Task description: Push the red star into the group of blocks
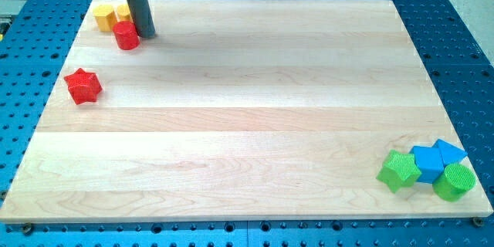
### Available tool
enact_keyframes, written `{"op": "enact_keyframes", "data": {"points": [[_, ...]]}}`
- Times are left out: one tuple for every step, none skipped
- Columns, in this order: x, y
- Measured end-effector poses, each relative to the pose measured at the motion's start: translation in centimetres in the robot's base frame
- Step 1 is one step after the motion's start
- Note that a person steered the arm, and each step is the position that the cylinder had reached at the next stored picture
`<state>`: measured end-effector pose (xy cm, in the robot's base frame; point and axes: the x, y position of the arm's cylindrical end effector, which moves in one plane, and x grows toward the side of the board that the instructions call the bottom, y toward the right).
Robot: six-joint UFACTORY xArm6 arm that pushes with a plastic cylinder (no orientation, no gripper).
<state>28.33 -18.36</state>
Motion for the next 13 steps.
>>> {"op": "enact_keyframes", "data": {"points": [[0.0, -0.1], [6.4, 2.3], [15.0, 3.3], [26.0, -0.4], [27.6, -4.0], [26.5, -7.9], [21.3, -7.8], [20.8, -6.9], [18.5, -2.4], [17.0, -1.7], [12.4, -1.1], [12.4, -1.1], [17.6, -1.1]]}}
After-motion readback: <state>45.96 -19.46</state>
